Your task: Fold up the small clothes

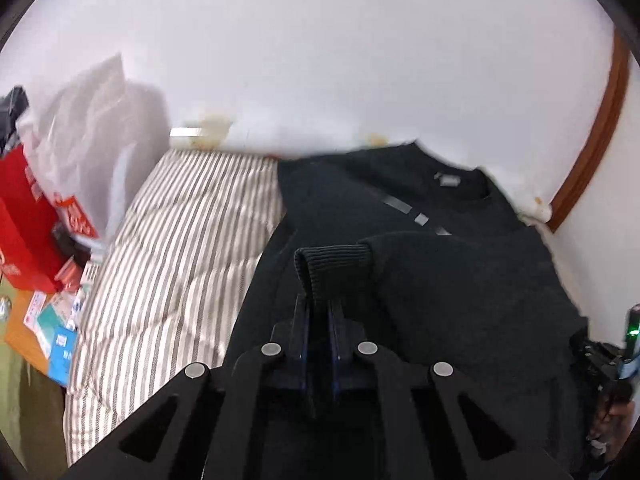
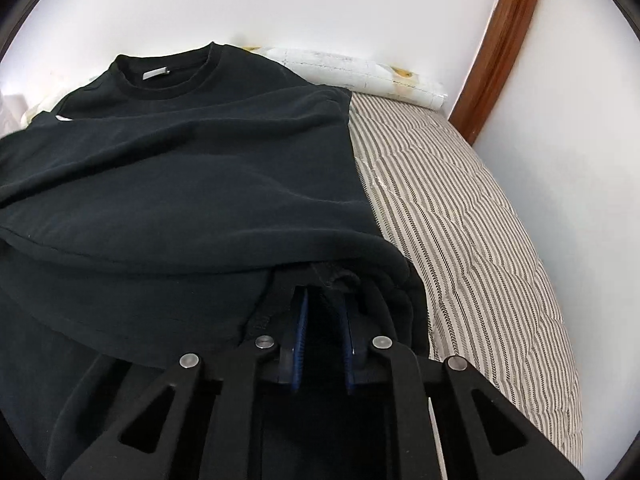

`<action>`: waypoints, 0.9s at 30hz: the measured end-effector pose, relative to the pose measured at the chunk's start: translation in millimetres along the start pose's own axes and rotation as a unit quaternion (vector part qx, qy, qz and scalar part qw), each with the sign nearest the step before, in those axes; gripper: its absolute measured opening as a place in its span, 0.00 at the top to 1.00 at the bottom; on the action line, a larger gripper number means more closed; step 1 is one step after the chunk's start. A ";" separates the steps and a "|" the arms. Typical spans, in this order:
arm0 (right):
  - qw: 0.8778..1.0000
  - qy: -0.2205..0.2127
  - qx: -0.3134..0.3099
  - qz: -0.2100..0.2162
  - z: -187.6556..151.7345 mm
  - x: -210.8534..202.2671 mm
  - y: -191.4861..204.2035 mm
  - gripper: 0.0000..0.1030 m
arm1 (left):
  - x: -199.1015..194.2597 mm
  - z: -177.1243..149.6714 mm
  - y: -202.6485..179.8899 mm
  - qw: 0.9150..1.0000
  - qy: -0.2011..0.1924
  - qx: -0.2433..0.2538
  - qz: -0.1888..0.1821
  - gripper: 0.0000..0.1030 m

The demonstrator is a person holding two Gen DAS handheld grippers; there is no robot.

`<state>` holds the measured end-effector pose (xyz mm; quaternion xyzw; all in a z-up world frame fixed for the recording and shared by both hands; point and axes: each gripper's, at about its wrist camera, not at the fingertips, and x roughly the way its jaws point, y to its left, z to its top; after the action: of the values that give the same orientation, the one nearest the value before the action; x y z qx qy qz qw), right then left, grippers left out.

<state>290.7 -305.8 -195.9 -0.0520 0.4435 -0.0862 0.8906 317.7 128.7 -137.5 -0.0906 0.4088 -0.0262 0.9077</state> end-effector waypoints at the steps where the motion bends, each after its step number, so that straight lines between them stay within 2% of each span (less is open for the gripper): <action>1: 1.000 0.001 -0.005 0.004 -0.5 -3.2 1.6 0.87 | 7.5 -4.0 2.7 1.000 0.012 -0.004 0.003 0.92; 4: 0.999 -0.018 -0.017 0.042 -2.2 -24.5 2.8 0.83 | 22.2 -13.9 6.6 0.999 0.035 -0.004 0.014 0.92; 6: 0.996 -0.046 -0.012 0.072 -0.4 -44.5 0.1 0.82 | 26.7 -17.1 6.2 0.999 0.040 0.000 0.019 0.91; 8: 0.995 -0.064 -0.006 0.080 4.7 -51.8 -1.8 0.79 | 25.6 -16.9 5.0 0.999 0.040 0.005 0.025 0.90; 11: 0.996 -0.072 -0.003 0.061 17.5 -41.5 -1.5 0.78 | 24.4 -16.0 3.1 0.999 0.043 0.007 0.033 0.88; 14: 0.999 -0.032 -0.004 0.029 25.9 -4.3 -6.0 0.78 | 22.4 -17.3 1.6 0.998 0.047 0.005 0.035 0.85; 16: 0.999 -0.024 -0.007 0.026 22.5 6.2 -10.7 0.77 | 19.1 -19.5 0.2 0.998 0.047 0.006 0.034 0.83; 20: 0.999 -0.031 -0.001 0.022 14.6 -7.2 -16.1 0.76 | 4.7 -28.3 -7.3 0.999 0.038 0.017 0.035 0.81; 27: 0.997 -0.048 0.024 0.059 -18.7 -57.9 -40.9 0.72 | -33.6 -49.9 -17.0 0.999 0.015 0.015 0.028 0.81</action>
<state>237.1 -334.6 -155.0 -0.0088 0.4003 -0.0414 0.9154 258.6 108.9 -142.0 -0.0646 0.4246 -0.0083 0.9030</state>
